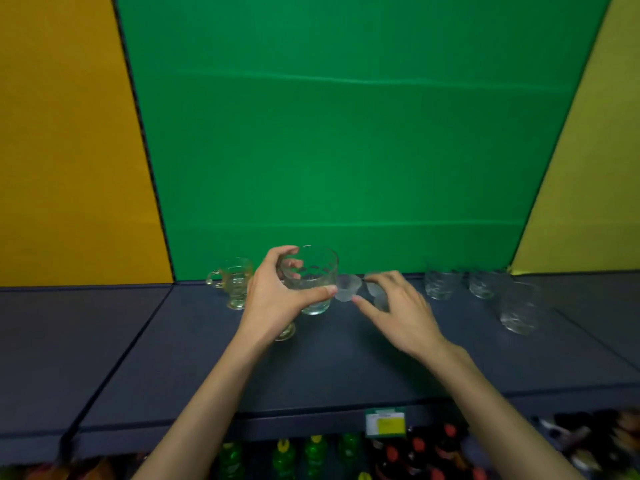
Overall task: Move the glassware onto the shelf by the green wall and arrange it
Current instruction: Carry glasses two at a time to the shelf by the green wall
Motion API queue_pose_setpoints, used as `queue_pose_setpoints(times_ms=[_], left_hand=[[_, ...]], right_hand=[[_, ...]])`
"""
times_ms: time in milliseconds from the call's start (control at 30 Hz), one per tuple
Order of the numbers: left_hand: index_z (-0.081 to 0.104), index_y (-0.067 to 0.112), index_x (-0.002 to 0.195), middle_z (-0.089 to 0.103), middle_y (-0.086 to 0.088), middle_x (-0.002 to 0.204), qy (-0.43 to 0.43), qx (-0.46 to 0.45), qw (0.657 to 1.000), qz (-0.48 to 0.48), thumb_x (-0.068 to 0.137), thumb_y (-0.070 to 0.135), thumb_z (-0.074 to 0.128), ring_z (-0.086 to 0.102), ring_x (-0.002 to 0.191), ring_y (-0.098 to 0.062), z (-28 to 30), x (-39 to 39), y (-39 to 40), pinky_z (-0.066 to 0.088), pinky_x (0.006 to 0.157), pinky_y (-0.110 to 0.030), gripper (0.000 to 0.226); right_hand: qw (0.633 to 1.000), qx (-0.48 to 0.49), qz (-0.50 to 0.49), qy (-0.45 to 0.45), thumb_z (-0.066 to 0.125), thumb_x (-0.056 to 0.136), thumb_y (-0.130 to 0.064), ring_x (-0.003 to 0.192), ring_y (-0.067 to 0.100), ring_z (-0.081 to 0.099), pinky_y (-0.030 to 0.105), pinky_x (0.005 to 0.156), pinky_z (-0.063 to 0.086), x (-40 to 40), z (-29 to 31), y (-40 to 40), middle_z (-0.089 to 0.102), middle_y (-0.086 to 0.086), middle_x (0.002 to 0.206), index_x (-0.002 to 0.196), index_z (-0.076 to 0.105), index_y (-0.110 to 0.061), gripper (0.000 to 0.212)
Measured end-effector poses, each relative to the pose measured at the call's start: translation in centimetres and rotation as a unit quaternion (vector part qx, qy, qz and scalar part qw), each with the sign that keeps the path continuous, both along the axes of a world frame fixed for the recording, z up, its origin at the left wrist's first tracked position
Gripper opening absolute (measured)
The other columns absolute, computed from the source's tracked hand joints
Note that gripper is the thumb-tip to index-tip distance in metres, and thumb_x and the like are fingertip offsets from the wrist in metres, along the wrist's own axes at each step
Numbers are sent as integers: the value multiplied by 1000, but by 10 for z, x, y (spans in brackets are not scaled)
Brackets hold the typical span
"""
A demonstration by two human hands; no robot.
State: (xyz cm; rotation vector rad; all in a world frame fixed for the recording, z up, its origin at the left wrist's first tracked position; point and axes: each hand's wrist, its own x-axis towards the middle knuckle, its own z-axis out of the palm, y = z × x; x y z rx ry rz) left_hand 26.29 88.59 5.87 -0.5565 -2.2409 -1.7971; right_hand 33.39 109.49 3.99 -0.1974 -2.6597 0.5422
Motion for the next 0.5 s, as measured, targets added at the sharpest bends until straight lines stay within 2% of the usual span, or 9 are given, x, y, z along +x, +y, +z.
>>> queue_pose_setpoints(times_ms=[133,233,333,400,500], left_hand=[[56,37,119,66,14,107,-3,-27,999,-25,33,60,89,67,99,-9,-1,20,70,56,90,-40,95],[56,36,120,63,11,109,-4,-65,997,-40,38,60,89,64,101,-11,-5,35,120,54,89,-35,92],[56,29,124,58,6,109,5,-136,989,-55,48,54,92,60,99,-12,-11,44,166,48,81,-27,88],[55,25,126,57,3,108,13,-184,981,-62,48,55,89,59,99,-15,-15,42,195,47,78,-27,90],[53,21,131,55,-1,116,12,-251,965,-70,51,53,88,56,108,-21,-18,34,230,51,88,-35,93]], right_hand=[[996,77,-46,1,48,96,-54,124,21,49,38,99,39,42,4,64,50,-3,133,139,49,-24,51],[992,104,-76,3,49,96,-51,123,22,50,39,100,40,67,5,107,51,-3,131,137,51,-24,49],[989,108,-104,2,50,96,-49,123,23,50,40,99,41,84,8,140,52,-1,132,136,52,-23,47],[987,110,-118,1,50,96,-49,122,24,51,40,98,42,91,11,157,53,0,132,135,52,-23,47],[985,109,-133,-3,51,96,-48,122,23,51,39,97,41,95,15,174,53,-2,132,135,52,-24,46]])
